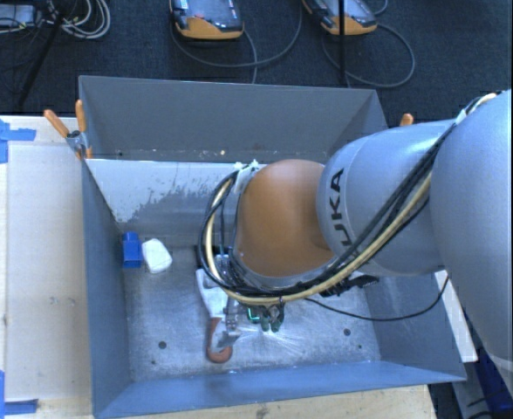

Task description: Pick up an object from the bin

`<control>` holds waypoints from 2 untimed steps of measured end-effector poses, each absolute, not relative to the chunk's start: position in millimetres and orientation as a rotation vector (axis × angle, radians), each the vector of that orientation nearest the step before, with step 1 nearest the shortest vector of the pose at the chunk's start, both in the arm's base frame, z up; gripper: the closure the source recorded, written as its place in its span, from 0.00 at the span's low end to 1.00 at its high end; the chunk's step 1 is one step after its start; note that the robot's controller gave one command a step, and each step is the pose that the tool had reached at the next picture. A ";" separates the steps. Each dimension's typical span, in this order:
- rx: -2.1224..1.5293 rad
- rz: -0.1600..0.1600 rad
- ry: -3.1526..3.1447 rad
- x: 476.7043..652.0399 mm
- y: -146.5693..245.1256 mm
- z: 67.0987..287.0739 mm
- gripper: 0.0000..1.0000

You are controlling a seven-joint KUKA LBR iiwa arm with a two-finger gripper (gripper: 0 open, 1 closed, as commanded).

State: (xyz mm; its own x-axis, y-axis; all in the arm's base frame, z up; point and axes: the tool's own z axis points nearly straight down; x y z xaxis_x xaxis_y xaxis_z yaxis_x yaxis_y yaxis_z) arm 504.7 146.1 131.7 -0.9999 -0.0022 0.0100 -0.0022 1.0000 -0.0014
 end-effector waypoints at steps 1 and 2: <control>-0.002 0.000 -3.139 506.8 145.3 135.6 0.00; 0.388 -0.002 -3.120 505.0 129.7 107.6 0.00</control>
Offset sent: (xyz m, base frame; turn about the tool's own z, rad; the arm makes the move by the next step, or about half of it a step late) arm -0.0029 -0.0418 -0.0617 -0.5293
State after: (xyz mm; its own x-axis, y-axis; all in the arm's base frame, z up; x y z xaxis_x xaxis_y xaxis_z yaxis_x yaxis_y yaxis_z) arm 505.0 129.7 107.6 -0.9696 -0.2448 -0.0021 -0.2448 0.9696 0.0011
